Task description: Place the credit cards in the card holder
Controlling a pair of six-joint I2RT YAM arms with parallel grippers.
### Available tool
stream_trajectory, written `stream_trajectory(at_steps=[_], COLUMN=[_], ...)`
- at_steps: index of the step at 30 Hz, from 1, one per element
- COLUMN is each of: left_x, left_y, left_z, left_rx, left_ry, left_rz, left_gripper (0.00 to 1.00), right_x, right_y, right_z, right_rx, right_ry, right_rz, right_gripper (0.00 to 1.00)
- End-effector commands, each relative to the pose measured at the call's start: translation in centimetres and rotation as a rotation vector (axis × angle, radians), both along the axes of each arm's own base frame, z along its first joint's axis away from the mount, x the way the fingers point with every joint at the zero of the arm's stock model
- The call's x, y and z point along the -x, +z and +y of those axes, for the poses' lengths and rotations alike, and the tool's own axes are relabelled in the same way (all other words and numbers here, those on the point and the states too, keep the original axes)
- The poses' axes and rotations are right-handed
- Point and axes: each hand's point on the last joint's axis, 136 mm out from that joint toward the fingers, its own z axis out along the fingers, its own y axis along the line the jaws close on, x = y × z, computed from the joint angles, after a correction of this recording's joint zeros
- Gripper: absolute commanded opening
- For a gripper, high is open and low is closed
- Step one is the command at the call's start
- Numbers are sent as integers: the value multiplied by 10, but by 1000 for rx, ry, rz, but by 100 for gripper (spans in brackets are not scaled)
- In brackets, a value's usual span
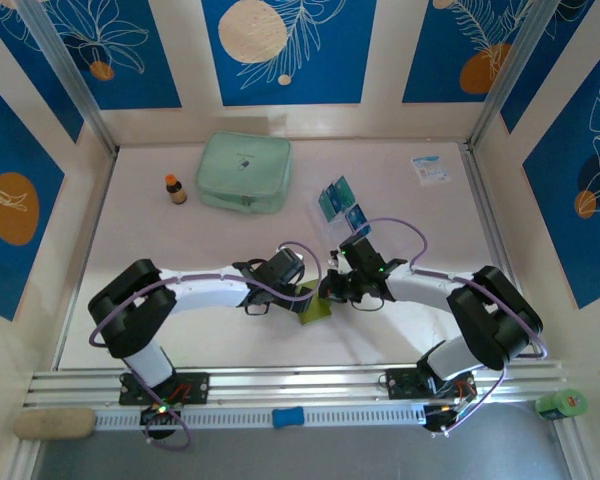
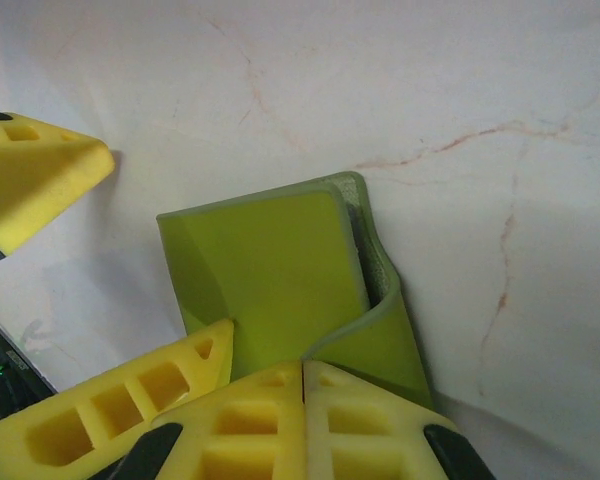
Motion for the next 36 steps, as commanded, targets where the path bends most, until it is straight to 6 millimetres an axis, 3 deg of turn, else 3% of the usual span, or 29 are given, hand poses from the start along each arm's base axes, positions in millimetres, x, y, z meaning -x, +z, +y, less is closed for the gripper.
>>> stream_trajectory(at_steps=[1,14,23,36], left_x=[6,6,7,6], left_y=[-20,-20,-22,-22], left_z=[14,14,15,15], left_rx=[-79,-79,-86,-86], left_ry=[-1,-3,-3,-3], left_rz=[42,41,43,43], left_gripper=[100,100,100,100], right_x=[11,30,25,55], right_y=[-7,-29,-22,-53], right_z=[5,-11,-14,-30], right_rx=[5,53,42,105], right_ry=[24,4,-11,-9], right_rz=[58,103,82,143], right_gripper=[0,0,0,0])
